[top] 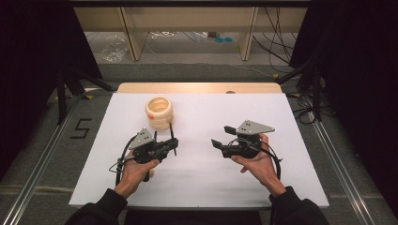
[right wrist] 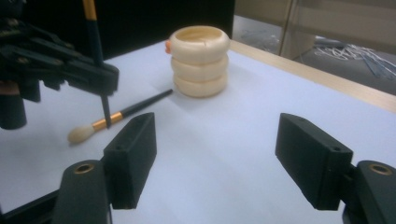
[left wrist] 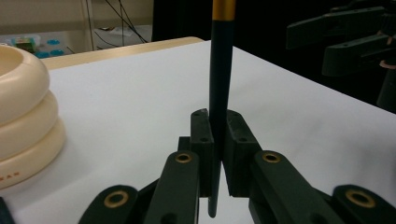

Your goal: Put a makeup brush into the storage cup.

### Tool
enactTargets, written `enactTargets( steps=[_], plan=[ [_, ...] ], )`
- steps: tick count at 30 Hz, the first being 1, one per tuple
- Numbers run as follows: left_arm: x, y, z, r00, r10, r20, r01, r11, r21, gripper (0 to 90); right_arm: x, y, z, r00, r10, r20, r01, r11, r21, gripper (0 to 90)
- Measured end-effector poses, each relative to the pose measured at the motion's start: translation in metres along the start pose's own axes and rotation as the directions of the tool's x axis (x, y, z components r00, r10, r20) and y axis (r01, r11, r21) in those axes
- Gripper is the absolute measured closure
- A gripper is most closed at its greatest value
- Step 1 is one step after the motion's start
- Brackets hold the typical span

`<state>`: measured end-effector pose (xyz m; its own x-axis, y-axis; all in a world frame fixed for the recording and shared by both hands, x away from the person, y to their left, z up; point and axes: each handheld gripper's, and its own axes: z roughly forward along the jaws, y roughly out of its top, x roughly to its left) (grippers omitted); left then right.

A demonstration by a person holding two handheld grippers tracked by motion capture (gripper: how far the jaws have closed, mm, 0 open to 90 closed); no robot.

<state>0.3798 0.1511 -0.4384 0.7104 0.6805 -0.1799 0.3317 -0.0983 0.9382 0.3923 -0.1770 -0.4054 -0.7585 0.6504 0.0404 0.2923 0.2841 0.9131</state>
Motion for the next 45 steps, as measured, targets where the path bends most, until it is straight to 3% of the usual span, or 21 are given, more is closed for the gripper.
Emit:
enactTargets(
  steps=[3,7,9,10,16,18,19,20,21,24,30,45],
  plan=[
    [0.003,0.0,-0.001,0.9999,-0.005,-0.015,0.005,1.0,0.003,83.7,-0.004,-0.004,-0.005,0.9995,0.008,0.03,-0.008,1.0,0.009,27.5],
    [0.008,0.0,-0.001,0.9993,0.023,-0.03,-0.023,0.9997,0.01,83.7,-0.007,-0.01,-0.012,0.9983,0.024,0.053,-0.024,1.0,0.01,25.9],
    [0.011,0.0,-0.002,0.9993,0.008,-0.038,-0.007,0.9999,0.008,83.7,-0.007,-0.011,-0.013,0.9978,0.019,0.064,-0.02,1.0,0.006,25.2],
    [0.014,0.0,-0.003,0.9991,0.02,-0.037,-0.02,0.9998,0.004,83.7,-0.007,-0.013,-0.014,0.9979,0.022,0.061,-0.023,1.0,0.005,24.6],
    [0.019,0.001,-0.004,0.9982,-0.011,-0.06,0.01,0.9999,-0.003,83.7,-0.003,-0.023,-0.017,0.9973,0.026,0.069,-0.029,0.999,0.037,21.5],
    [0.023,0.002,-0.005,0.9981,0.003,-0.061,-0.003,1.0,-0.001,83.7,-0.002,-0.025,-0.018,0.9975,0.028,0.065,-0.031,0.998,0.053,20.9],
    [0.023,0.003,-0.005,0.9975,-0.017,-0.069,0.016,0.9999,-0.006,83.7,-0.002,-0.025,-0.018,0.9975,0.028,0.065,-0.031,0.998,0.053,20.9],
    [0.026,0.004,-0.006,0.9977,-0.001,-0.068,0.001,1.0,-0.006,83.7,-0.002,-0.026,-0.018,0.9979,0.036,0.053,-0.039,0.998,0.053,20.8],
    [0.026,0.005,-0.006,0.9971,-0.015,-0.074,0.014,0.9998,-0.012,83.7,-0.001,-0.027,-0.019,0.9977,0.028,0.062,-0.031,0.998,0.054,20.8],
    [0.033,0.01,-0.008,0.9956,-0.007,-0.094,0.005,0.9997,-0.023,83.7,0.001,-0.032,-0.023,0.997,0.045,0.063,-0.05,0.996,0.071,20.2],
    [0.042,0.016,-0.009,0.9932,-0.013,-0.116,0.009,0.9993,-0.037,83.7,0.004,-0.038,-0.028,0.9956,0.039,0.086,-0.046,0.996,0.077,18.2],
    [0.066,0.032,-0.003,0.9847,-0.033,-0.171,0.023,0.9979,-0.06,83.7,0.008,-0.047,-0.035,0.9953,0.05,0.083,-0.057,0.995,0.083,18.2]
  ],
)
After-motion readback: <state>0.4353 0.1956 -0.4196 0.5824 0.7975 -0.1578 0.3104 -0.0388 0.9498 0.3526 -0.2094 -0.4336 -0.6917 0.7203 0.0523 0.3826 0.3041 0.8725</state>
